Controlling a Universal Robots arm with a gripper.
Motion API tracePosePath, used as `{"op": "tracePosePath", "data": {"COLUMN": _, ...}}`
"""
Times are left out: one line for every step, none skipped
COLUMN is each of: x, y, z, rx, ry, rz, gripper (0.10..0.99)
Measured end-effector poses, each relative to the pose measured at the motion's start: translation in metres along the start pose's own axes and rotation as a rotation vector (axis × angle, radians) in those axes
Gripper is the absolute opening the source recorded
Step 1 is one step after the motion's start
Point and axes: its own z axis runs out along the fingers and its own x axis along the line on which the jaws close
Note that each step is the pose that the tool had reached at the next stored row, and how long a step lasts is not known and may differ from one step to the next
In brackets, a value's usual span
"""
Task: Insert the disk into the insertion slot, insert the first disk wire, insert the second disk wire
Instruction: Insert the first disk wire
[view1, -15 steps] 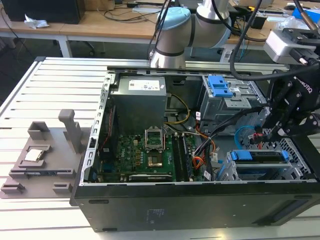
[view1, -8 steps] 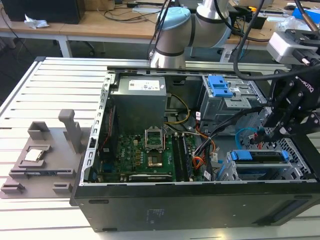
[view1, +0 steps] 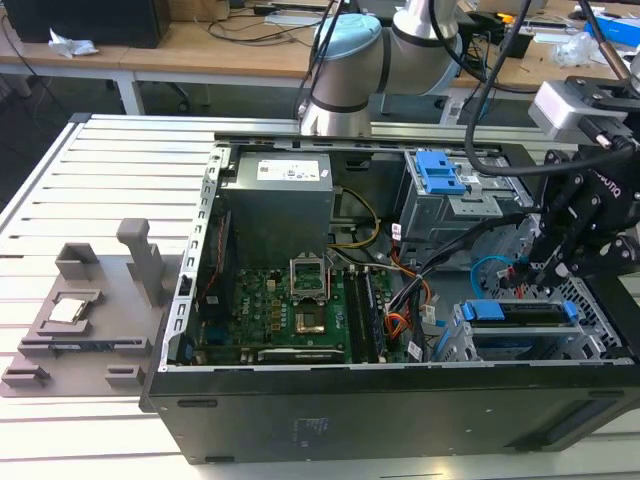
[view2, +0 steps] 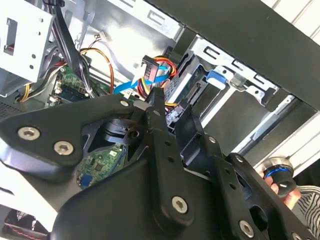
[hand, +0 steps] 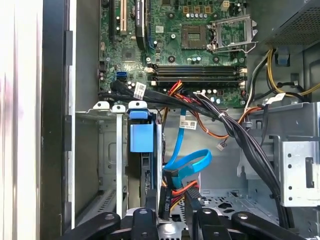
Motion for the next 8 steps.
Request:
{"op": "tracePosePath", "data": {"x": 0.0003, "y": -0.0002, "z": 0.0017, "rx": 0.0, "ry": 0.0, "rz": 0.0, "gripper": 0.361}}
{"op": "tracePosePath", "data": {"x": 0.0003, "y": -0.0002, "z": 0.0017, "rx": 0.0, "ry": 0.0003, "rz": 0.0, "gripper": 0.361}}
{"op": "tracePosePath", "data": {"x": 0.0004, "y": -0.0002, "z": 0.0019, "rx": 0.0, "ry": 0.0, "rz": 0.0, "gripper": 0.361}}
{"op": "tracePosePath", "data": {"x": 0.0004, "y": -0.0002, "z": 0.0019, "rx": 0.0, "ry": 0.0, "rz": 0.0, "gripper": 0.361}}
{"op": "tracePosePath", "data": {"x": 0.0004, "y": -0.0002, "z": 0.0019, "rx": 0.0, "ry": 0.0, "rz": 0.0, "gripper": 0.349}}
{"op": "tracePosePath", "data": {"x": 0.0005, "y": -0.0002, "z": 0.0019, "rx": 0.0, "ry": 0.0, "rz": 0.0, "gripper": 0.282}}
{"op": "tracePosePath", "data": {"x": 0.0005, "y": -0.0002, "z": 0.0019, "rx": 0.0, "ry": 0.0001, "rz": 0.0, "gripper": 0.282}}
{"op": "tracePosePath", "data": {"x": 0.0005, "y": -0.0002, "z": 0.0019, "rx": 0.0, "ry": 0.0, "rz": 0.0, "gripper": 0.216}}
